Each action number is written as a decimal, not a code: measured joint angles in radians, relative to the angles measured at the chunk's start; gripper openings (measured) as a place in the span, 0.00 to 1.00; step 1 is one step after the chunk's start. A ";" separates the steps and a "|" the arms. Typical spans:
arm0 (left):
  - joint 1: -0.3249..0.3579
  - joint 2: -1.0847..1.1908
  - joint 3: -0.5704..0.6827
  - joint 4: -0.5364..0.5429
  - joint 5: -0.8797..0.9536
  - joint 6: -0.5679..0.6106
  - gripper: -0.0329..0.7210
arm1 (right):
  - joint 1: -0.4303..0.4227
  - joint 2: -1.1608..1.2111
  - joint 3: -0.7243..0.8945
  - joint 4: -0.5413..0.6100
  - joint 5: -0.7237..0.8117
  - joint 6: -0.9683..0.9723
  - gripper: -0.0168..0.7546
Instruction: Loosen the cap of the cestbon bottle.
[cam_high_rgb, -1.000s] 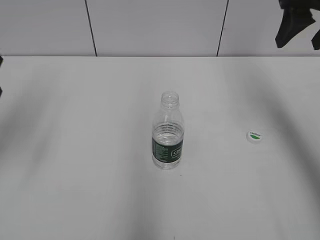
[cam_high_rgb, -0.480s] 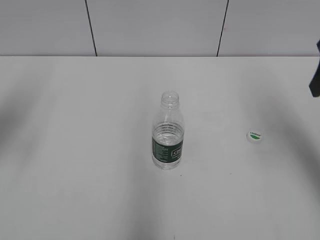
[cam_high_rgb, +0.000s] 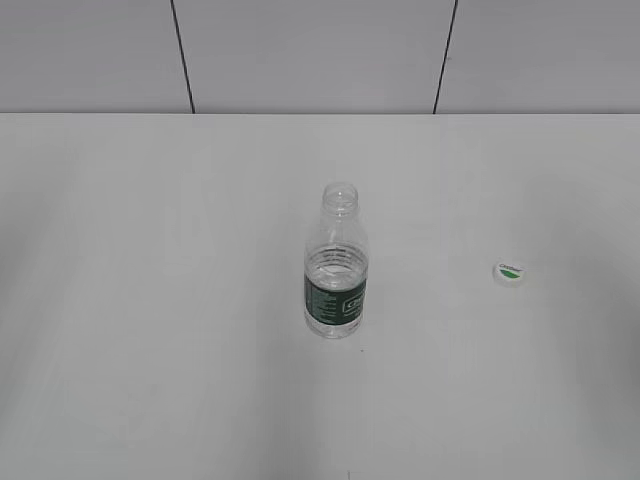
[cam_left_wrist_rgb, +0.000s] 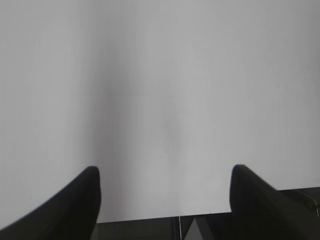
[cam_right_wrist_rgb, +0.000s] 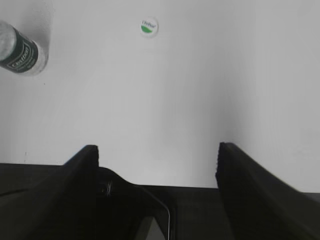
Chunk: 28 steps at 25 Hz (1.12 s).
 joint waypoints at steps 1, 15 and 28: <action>0.000 -0.060 0.017 0.000 0.000 0.000 0.68 | 0.000 -0.071 0.010 -0.011 0.000 0.000 0.75; 0.000 -0.683 0.315 -0.119 -0.075 0.153 0.68 | 0.000 -0.605 0.318 -0.095 -0.022 0.000 0.74; 0.000 -0.907 0.440 -0.199 -0.148 0.168 0.68 | 0.000 -0.844 0.427 -0.149 -0.087 0.000 0.73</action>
